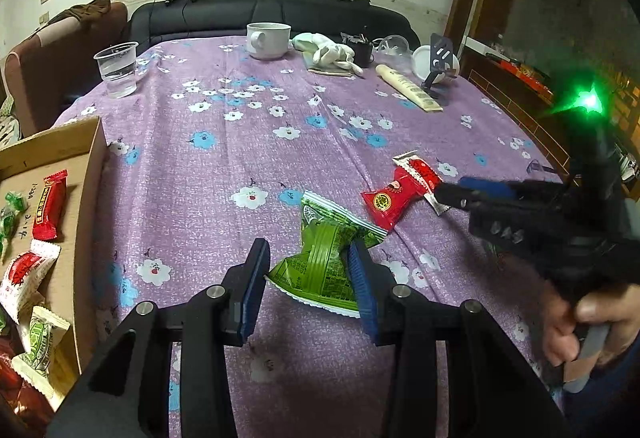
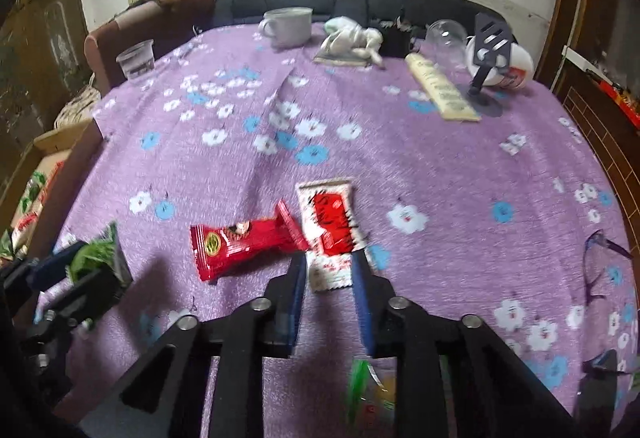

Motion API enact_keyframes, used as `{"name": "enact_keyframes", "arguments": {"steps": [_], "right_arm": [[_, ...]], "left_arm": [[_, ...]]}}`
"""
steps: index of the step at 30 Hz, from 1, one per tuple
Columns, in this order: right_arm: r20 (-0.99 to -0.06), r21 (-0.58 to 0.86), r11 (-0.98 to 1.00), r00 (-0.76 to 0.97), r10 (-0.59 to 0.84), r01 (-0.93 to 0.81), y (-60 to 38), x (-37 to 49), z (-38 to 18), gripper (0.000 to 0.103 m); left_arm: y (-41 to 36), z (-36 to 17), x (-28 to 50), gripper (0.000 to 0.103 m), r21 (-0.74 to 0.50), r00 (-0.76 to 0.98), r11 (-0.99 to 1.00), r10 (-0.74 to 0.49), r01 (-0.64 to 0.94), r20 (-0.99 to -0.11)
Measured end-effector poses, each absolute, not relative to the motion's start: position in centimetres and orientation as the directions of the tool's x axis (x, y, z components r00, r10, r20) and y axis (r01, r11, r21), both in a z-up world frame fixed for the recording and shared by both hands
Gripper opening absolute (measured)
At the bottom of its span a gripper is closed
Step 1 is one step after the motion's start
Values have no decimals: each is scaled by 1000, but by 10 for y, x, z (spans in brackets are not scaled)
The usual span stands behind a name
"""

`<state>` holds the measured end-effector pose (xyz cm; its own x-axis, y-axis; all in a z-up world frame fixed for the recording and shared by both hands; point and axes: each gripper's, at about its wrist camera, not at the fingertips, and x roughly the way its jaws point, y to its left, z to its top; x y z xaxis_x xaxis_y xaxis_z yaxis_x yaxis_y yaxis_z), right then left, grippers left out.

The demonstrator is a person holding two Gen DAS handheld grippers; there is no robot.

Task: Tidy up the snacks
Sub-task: 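Grasp the green wrapper pack with the left gripper while the right gripper grasps the red-and-white pack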

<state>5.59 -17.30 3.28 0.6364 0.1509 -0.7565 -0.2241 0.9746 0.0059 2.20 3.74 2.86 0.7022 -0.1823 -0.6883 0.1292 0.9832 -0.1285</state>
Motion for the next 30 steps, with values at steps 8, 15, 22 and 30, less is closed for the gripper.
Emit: {"name": "enact_keyframes", "arguments": {"steps": [8,15,22,30], "right_arm": [[-789,68,982,592,163,-178,-176,82,32,37],[-828,4,984,551,104,-179,-162,102,14,36],[-814,-40,994,580,26,-101,-175,79,20,26],[-696,146,965,671,256,-216,-155,21,52,25]], "left_arm": [[39,28,22,38,-136,700,982,-187,128,-690],[40,29,20,38,-138,703,982,-189,129,-686],[39,32,18,38,-143,708,980,-197,136,-678],[43,34,15,38,-152,724,980,-197,128,-661]]}}
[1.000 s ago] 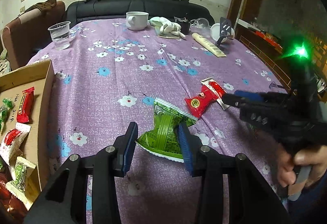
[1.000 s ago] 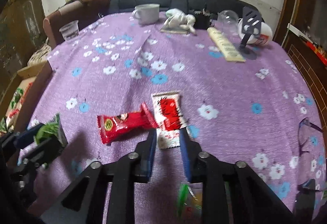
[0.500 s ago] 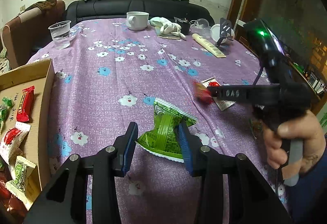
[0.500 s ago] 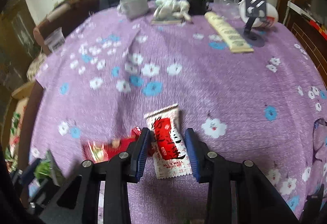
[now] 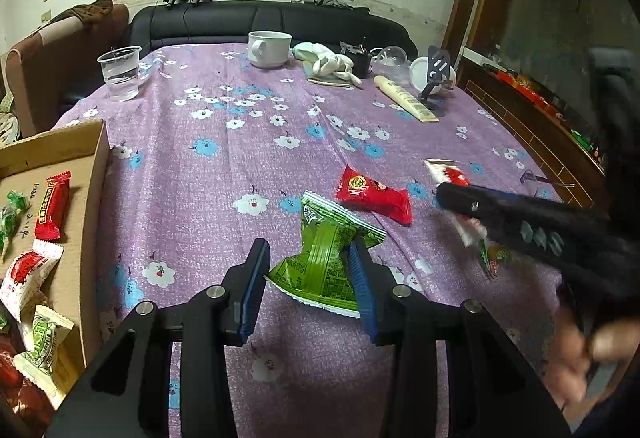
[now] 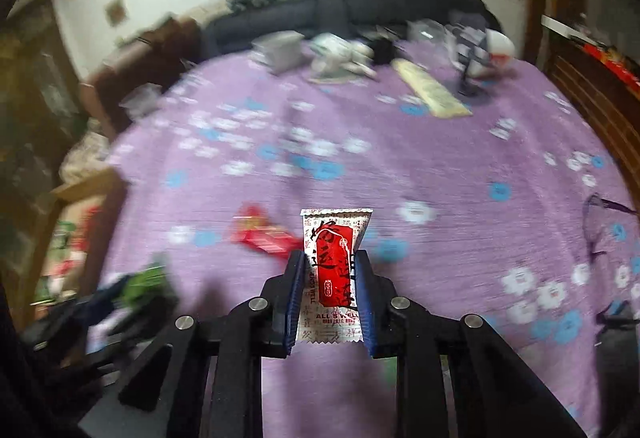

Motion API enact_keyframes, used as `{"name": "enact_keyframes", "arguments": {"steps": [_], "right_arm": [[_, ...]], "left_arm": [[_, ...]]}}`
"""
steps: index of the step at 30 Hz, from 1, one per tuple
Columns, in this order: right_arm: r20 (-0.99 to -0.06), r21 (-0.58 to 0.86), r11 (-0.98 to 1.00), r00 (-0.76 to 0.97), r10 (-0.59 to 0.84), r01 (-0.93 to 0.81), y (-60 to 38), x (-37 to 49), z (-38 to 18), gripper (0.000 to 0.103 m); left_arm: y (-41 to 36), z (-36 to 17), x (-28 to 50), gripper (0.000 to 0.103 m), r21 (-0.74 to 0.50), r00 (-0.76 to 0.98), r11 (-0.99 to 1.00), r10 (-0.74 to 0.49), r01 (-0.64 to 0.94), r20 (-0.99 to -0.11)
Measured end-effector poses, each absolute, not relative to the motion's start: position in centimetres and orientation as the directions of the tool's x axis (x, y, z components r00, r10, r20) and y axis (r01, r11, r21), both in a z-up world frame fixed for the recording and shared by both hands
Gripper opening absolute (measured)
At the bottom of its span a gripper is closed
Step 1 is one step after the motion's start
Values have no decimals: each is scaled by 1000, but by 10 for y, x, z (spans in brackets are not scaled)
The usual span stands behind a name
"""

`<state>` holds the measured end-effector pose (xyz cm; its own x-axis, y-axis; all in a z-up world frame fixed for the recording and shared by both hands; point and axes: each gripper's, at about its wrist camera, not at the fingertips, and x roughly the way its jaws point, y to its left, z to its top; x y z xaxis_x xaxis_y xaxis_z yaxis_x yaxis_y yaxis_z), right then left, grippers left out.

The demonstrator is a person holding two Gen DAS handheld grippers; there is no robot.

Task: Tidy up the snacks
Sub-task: 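Grasp the green wrapper pack with the left gripper while the right gripper grasps the red-and-white pack, then lift both packs and carry them over the cardboard box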

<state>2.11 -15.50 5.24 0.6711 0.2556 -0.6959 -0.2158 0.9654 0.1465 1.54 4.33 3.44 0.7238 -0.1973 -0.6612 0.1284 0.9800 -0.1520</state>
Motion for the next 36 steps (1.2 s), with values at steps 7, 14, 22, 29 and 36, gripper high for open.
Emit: {"name": "enact_keyframes", "arguments": {"steps": [7,14,22,29,36], "right_arm": [[-676,111,949,677,291,-296,-139,13,41,25],[-646,115,931,686,335,-347,-132,2,48,25],[-640,110,926,688,344,-361,-127,-2,46,25],[-642,101,927,689,337,-360,-127,-2,45,25],[-638,97,929,694,334,-358,-128,-1,46,25]], "left_arm": [[46,37,16,38,-118,753,990,-138,80,-643],[46,41,12,38,-60,789,997,-66,37,-610],[39,46,4,39,17,826,1000,-5,17,-563],[35,48,2,39,49,840,999,18,10,-543],[33,52,-1,39,71,857,997,42,-6,-513]]}}
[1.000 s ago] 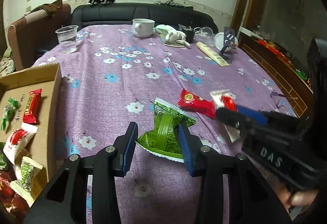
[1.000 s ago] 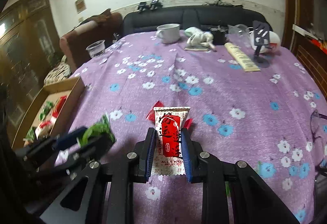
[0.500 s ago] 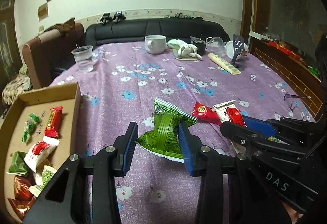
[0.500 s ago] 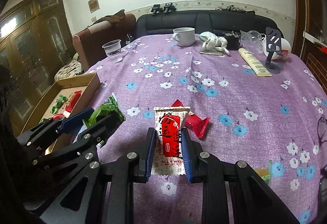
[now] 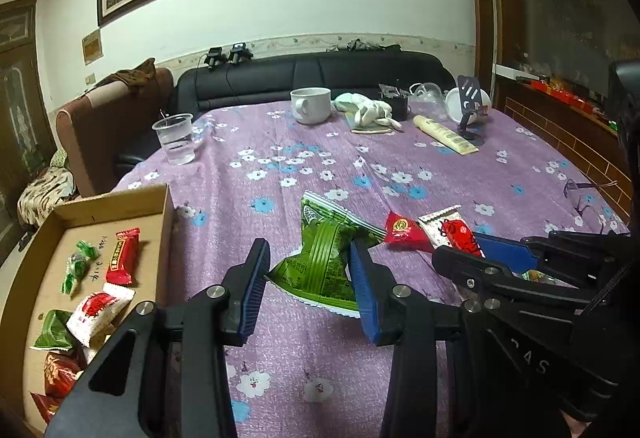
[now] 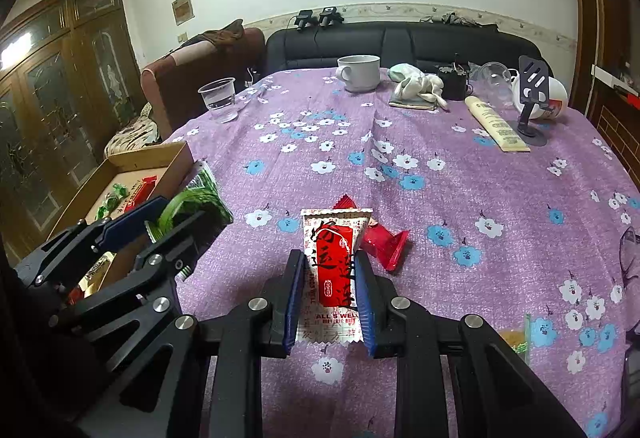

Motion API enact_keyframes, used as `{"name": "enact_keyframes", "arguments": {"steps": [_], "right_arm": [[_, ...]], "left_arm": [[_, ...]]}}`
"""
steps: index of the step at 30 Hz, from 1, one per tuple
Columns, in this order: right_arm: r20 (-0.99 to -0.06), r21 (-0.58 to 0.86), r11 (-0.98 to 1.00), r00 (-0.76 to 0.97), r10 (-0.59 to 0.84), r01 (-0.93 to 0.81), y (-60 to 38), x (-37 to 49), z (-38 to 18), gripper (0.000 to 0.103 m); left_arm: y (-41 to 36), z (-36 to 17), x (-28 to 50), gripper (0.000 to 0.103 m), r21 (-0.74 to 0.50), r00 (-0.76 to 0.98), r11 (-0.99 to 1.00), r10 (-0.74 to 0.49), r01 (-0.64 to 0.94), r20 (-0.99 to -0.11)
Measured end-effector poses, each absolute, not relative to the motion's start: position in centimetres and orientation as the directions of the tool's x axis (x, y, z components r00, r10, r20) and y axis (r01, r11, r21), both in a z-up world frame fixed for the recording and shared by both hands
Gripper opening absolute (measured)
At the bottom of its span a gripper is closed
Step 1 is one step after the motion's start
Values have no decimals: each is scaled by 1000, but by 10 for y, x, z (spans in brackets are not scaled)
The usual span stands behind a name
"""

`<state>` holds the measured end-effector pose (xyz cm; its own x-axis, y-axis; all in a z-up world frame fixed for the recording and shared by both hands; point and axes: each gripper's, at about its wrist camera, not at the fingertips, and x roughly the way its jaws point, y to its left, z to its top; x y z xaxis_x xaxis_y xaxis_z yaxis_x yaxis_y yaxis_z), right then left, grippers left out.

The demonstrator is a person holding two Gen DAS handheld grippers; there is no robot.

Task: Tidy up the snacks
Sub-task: 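Lift both packs and carry them over the cardboard box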

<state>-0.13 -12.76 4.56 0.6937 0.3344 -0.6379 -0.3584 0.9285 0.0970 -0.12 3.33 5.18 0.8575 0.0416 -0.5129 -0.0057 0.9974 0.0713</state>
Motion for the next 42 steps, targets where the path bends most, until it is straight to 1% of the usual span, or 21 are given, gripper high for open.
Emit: {"name": "enact_keyframes", "arguments": {"steps": [28,38,42], "right_arm": [[-613,69,927,717,332,-370,-124,-6,49,25],[-608,65,926,721,333,-373,-124,-7,51,25],[-597,59,927,731,331,-371,-123,-9,53,25]], "left_arm": [[29,57,-8,39,123,882,991,98,-47,-460],[29,59,-11,39,123,889,991,106,-56,-445],[33,63,-14,39,105,900,992,106,-67,-423]]}}
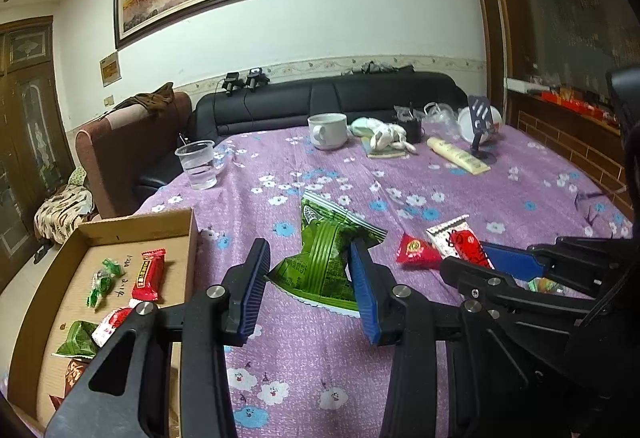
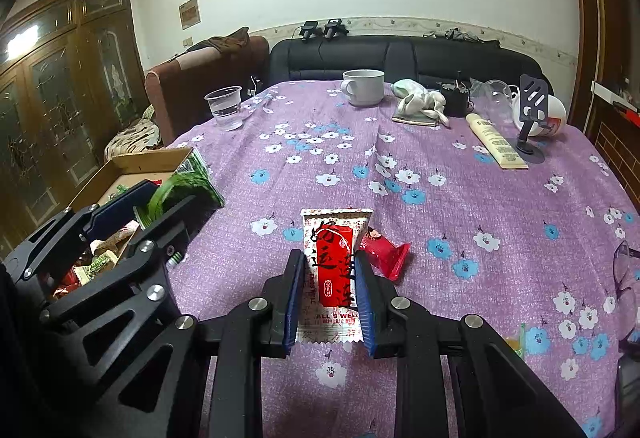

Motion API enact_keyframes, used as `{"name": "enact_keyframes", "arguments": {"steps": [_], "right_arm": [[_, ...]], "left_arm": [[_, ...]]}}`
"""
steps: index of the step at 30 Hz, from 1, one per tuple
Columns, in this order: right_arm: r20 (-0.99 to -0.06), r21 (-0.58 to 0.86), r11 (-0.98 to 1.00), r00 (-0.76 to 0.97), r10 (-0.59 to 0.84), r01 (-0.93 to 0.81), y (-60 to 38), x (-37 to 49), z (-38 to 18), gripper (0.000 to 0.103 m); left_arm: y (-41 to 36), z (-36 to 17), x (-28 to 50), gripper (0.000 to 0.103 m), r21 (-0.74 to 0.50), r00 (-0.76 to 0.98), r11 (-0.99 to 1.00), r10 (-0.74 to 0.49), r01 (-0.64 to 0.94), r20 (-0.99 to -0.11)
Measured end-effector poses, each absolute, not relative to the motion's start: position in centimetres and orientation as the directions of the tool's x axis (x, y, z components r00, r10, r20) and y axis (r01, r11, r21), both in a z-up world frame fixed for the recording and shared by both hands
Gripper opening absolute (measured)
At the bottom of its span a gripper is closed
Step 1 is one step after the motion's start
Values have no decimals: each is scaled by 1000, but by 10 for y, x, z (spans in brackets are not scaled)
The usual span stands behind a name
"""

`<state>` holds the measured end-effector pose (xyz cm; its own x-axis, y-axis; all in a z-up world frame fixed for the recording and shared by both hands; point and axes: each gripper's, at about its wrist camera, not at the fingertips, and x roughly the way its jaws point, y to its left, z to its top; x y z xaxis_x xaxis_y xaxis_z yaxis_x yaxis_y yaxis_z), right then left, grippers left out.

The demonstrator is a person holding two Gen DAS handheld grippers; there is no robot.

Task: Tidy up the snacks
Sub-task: 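Lift both packs and carry them over the cardboard box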

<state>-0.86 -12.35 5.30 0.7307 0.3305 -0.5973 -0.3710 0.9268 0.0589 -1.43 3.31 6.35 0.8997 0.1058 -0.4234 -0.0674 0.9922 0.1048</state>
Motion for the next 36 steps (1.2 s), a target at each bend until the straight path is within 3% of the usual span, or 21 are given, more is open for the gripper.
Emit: {"name": "enact_keyframes", "arguments": {"steps": [13,21,28,36], "right_arm": [[-553,109,919,746,372,-378,-127,-14,70,25],[-570,156,879,685,453,-451,-96,-35,83,25],[-584,195,821,609,536,-536,-45,-53,86,25],[-616,244,751,500,608,-613,22,-72,73,25]], "left_arm": [[85,89,-49,39,-5,904,992,109,-123,-414],[162,87,-87,39,-55,883,961,225,-271,-413],[220,63,-104,39,-77,818,903,342,-422,-462],[245,38,-97,39,-138,783,893,291,-429,-550]]}}
